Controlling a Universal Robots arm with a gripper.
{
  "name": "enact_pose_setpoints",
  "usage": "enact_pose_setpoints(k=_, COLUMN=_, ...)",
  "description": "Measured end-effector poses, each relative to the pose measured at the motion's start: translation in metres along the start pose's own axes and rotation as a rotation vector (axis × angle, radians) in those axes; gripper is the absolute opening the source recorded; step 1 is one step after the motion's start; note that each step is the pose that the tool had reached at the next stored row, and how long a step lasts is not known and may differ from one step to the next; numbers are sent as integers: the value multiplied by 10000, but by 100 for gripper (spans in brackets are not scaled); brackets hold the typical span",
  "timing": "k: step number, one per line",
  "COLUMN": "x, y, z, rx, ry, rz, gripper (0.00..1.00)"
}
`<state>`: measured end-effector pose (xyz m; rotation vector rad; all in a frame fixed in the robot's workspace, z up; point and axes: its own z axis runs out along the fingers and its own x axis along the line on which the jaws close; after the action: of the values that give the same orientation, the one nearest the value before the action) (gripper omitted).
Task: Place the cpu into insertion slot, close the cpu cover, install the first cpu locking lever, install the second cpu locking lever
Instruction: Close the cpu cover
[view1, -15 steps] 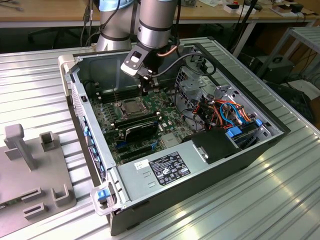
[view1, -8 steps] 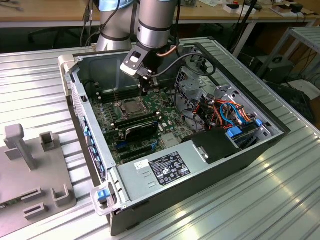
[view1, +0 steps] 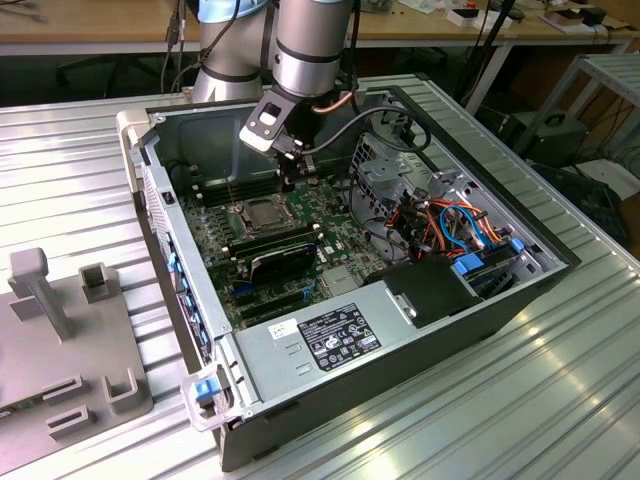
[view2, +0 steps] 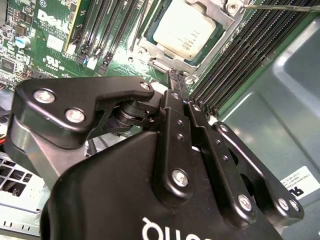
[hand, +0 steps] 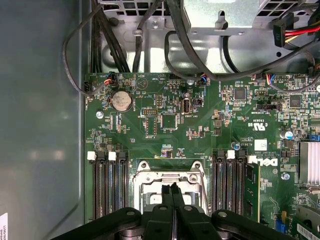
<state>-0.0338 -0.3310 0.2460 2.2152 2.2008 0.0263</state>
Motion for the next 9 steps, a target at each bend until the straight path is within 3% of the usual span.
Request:
enact_pose_setpoints(k=8, x=0, y=-46, z=0, rx=0, ry=0, rz=1, gripper=11)
enact_pose_setpoints(k=9, x=-2, y=-211, z=32, rx=34, ry=-1, rz=1, gripper=11)
